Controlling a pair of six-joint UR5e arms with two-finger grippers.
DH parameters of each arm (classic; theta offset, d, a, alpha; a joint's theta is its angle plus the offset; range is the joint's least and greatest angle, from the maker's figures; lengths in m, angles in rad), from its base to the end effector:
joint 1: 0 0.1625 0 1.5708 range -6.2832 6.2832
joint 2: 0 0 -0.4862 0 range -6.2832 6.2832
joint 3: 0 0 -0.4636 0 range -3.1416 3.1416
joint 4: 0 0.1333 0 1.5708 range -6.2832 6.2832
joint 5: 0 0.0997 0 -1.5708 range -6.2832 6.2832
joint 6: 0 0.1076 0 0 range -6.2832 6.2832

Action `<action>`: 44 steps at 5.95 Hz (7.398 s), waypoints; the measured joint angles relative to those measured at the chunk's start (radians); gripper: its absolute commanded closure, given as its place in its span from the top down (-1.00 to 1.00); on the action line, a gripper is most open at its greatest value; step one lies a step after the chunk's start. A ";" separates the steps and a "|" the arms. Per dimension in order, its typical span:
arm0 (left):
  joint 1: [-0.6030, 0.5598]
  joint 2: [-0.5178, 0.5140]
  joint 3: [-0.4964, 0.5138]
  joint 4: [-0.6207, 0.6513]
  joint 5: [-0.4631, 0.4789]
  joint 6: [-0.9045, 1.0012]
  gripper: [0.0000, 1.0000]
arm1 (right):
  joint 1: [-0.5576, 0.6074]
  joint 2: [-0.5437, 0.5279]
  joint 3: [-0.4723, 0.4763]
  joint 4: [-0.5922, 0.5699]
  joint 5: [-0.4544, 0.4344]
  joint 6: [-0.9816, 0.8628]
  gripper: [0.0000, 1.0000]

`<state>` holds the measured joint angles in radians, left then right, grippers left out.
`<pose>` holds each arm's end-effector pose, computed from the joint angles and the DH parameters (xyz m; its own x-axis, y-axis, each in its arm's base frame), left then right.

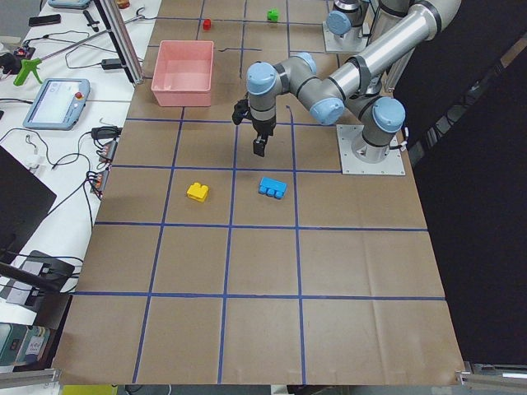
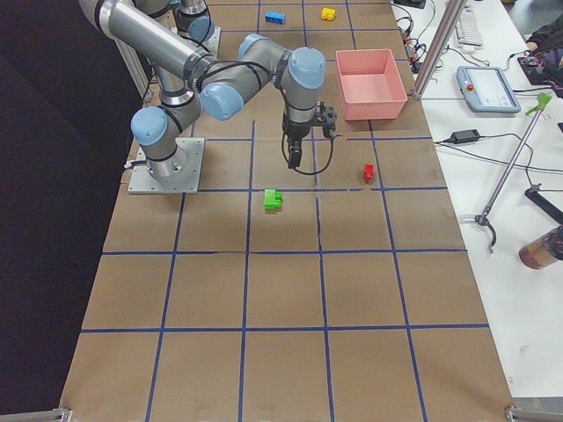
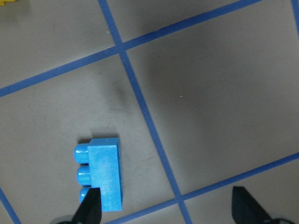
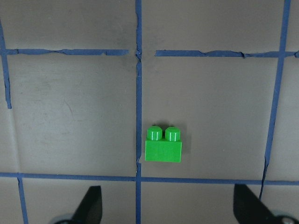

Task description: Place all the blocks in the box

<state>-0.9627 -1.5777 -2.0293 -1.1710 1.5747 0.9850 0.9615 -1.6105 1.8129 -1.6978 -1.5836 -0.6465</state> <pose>0.1824 -0.4946 0.3267 -0.9289 0.3667 0.0525 0.3688 0.9287 0.0395 -0.1929 -0.5070 0.4403 -0.9987 -0.0365 -0.0352 -0.0388 0.9969 0.0678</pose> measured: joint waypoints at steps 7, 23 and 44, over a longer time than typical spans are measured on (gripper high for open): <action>0.113 -0.248 -0.064 0.168 0.051 0.126 0.97 | -0.064 0.128 0.397 -0.573 0.008 0.026 0.98; -0.225 -0.152 0.146 0.128 -0.086 -0.472 -1.00 | 0.050 0.208 -0.154 -0.056 0.004 0.156 -0.20; -0.104 -0.536 0.337 0.368 0.045 0.051 0.98 | 0.801 0.925 -1.030 -0.044 0.089 0.872 0.99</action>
<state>-1.0671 -2.1135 -1.6919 -0.8027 1.6193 1.0363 1.7622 -0.6851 0.7833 -1.7421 -1.4950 0.2257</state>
